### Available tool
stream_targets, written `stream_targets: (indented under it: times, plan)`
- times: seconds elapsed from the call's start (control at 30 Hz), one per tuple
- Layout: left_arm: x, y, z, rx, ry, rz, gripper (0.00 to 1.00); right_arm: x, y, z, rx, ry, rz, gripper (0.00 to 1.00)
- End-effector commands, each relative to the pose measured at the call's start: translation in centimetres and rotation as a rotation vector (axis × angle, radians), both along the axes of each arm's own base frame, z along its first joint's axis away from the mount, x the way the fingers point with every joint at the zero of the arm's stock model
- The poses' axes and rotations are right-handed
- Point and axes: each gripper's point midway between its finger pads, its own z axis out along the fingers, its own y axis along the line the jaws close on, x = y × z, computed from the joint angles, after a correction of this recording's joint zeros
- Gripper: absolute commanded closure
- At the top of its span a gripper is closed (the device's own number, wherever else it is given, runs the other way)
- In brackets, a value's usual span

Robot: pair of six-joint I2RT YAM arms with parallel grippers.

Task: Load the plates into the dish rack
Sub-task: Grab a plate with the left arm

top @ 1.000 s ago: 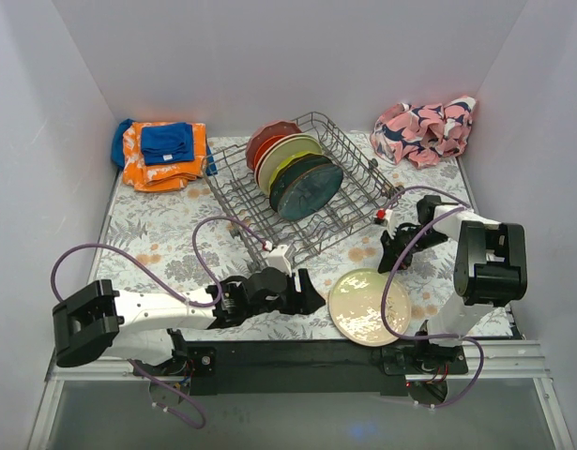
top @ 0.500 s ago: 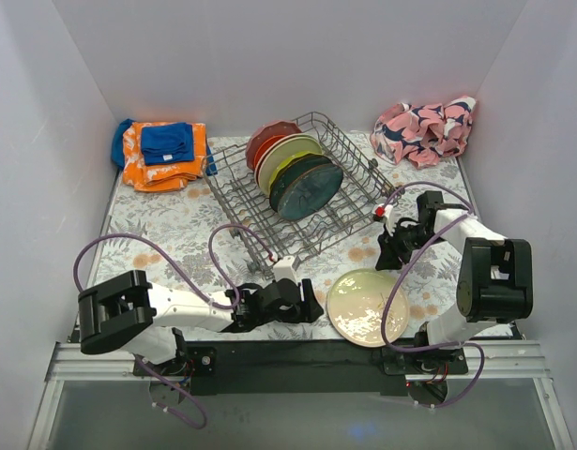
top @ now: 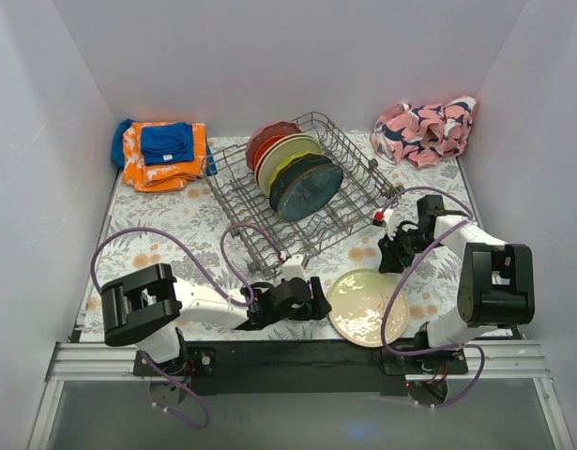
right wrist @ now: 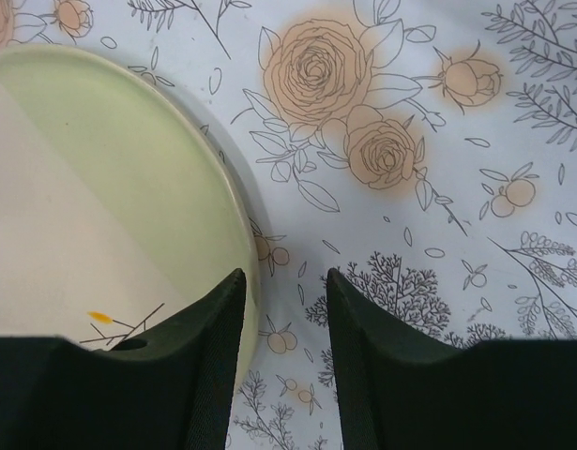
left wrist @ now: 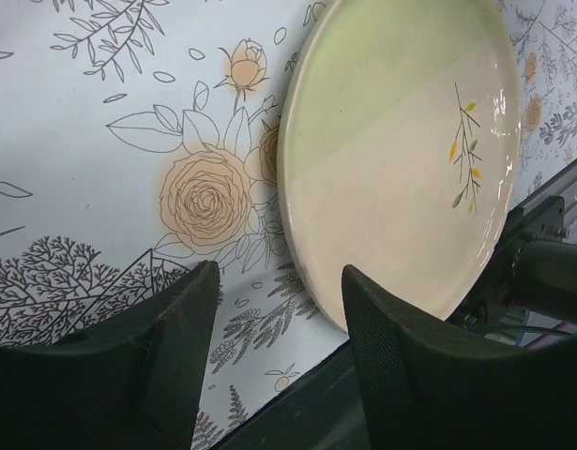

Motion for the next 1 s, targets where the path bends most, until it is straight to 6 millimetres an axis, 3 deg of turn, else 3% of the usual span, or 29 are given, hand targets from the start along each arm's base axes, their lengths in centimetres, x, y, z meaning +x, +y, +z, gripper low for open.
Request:
stream_targets:
  times: [0.0,0.17,0.43,0.73,0.97]
  plan:
    - [0.7,-0.8,0.2,0.011,-0.024,0.013,0.47,0.4,-1.3,0.7,-0.073,-0.055,-0.022,0.53]
    - [0.5,-1.2,0.1,0.019,-0.012,-0.003,0.47,-0.2,-3.0,1.0,-0.085,-0.003,-0.096,0.53]
    - [0.4,-1.1,-0.2,0.053,-0.009,-0.009,0.47,-4.0,-2.2,-0.7,-0.019,0.153,-0.079,0.55]
    - [0.2,-1.0,-0.7,0.104,-0.01,-0.047,0.48,-3.9,-1.4,-1.5,0.035,0.222,-0.082,0.61]
    - [0.0,-0.9,-0.7,0.123,-0.014,-0.072,0.47,-3.7,-1.0,-2.1,0.07,0.262,-0.079,0.74]
